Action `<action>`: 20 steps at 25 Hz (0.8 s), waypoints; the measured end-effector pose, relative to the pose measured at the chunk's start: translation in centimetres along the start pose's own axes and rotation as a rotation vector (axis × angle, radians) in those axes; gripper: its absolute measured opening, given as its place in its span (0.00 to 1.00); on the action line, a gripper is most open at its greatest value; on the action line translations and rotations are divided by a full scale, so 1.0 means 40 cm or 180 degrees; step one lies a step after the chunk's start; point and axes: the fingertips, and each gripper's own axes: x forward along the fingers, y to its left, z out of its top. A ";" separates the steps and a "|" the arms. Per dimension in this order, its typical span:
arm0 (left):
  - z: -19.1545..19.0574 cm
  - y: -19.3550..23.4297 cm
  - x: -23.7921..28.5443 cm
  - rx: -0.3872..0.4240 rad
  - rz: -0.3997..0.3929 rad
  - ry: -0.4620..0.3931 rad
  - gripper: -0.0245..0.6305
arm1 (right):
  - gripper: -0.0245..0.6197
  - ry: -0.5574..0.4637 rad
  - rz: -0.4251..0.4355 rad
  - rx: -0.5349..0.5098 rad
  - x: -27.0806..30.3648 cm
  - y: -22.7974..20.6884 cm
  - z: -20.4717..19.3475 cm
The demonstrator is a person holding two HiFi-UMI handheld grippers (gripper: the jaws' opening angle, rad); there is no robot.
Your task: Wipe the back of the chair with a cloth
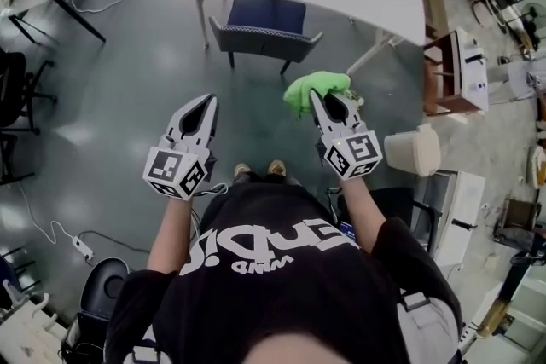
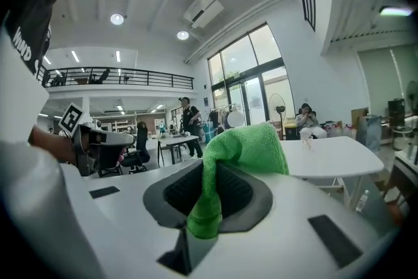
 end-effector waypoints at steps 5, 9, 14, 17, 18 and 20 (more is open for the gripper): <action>-0.019 -0.058 0.010 0.0121 -0.0009 -0.0042 0.04 | 0.11 -0.0046 -0.0082 0.0033 -0.075 0.016 -0.036; -0.029 -0.080 0.026 0.0186 -0.0065 -0.0083 0.04 | 0.11 -0.0048 -0.0097 0.0057 -0.099 0.037 -0.068; -0.054 -0.076 0.040 0.0213 -0.0065 -0.0113 0.04 | 0.11 -0.0078 -0.0272 0.0158 -0.123 0.019 -0.096; -0.078 -0.068 0.045 0.0175 -0.0016 -0.0071 0.04 | 0.11 -0.0111 -0.0341 0.0143 -0.133 0.004 -0.091; -0.082 -0.068 0.045 0.0167 -0.0002 -0.0064 0.04 | 0.11 -0.0125 -0.0358 0.0137 -0.137 -0.001 -0.087; -0.086 -0.070 0.044 0.0161 0.0027 -0.0058 0.04 | 0.11 -0.0147 -0.0390 0.0135 -0.144 -0.010 -0.082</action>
